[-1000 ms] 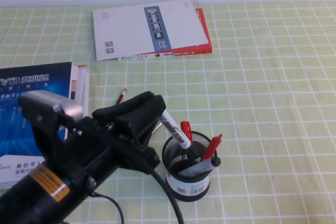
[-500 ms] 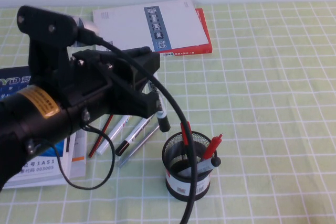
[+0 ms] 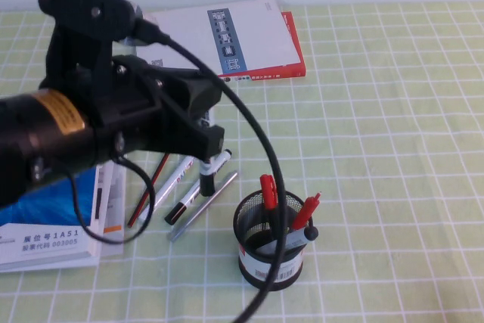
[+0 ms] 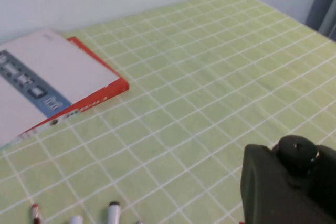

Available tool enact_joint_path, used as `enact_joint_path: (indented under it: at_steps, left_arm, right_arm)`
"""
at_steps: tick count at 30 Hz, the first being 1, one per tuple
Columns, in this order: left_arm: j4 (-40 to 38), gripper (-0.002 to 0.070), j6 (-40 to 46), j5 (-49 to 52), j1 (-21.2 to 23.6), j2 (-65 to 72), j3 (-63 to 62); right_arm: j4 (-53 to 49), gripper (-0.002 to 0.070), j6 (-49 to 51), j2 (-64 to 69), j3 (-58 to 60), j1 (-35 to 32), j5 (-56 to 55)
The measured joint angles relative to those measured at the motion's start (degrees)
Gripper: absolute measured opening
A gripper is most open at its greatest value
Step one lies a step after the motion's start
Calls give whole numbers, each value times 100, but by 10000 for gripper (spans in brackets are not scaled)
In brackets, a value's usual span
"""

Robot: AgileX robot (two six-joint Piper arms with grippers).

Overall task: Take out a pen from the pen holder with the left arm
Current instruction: Place the pen on the table

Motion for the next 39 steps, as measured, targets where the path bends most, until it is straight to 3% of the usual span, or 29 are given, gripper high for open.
enact_joint_path:
  at_steps: [6,21,29,39]
  left_arm:
    - [278,119,-85,1910,548,728,-1131]
    - [467,119,-71,5279,630,3515,-4102]
    - [333,119,-22,5482,635,4656,-5472]
    - [-227,119,344,5496,740,5532,-5659]
  right_arm:
    - [0,-14,0,0,0,0,0]
    - [0,-14,0,0,0,0,0]
    - [0,-14,0,0,0,0,0]
    - [0,-14,0,0,0,0,0]
